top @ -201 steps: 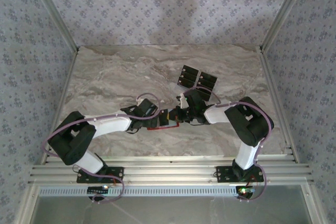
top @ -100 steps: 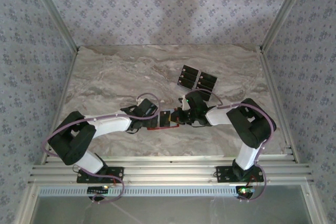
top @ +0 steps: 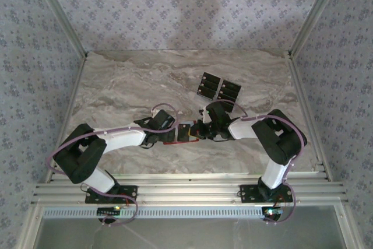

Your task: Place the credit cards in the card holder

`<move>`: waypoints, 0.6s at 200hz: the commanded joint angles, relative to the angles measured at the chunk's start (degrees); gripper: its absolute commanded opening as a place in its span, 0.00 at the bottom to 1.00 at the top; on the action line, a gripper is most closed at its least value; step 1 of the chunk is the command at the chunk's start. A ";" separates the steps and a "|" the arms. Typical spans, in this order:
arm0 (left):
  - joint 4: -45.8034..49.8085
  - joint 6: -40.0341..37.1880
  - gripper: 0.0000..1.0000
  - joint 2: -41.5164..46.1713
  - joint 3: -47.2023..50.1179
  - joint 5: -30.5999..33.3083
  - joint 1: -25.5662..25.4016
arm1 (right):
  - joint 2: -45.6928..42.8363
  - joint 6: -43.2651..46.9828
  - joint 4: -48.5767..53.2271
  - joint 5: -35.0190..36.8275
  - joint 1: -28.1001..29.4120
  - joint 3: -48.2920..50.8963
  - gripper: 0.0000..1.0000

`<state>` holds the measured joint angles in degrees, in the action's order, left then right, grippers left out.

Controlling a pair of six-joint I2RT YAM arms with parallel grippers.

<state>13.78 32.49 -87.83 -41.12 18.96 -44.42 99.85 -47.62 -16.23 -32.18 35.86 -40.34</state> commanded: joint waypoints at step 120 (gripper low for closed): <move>4.74 -0.30 0.99 0.08 1.40 1.18 0.03 | 3.81 0.41 6.33 -1.04 0.08 -5.03 0.00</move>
<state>13.78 32.49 -87.83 -41.12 18.96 -44.42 102.21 -47.57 -12.95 -33.01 35.86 -44.03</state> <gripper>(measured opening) 0.994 0.058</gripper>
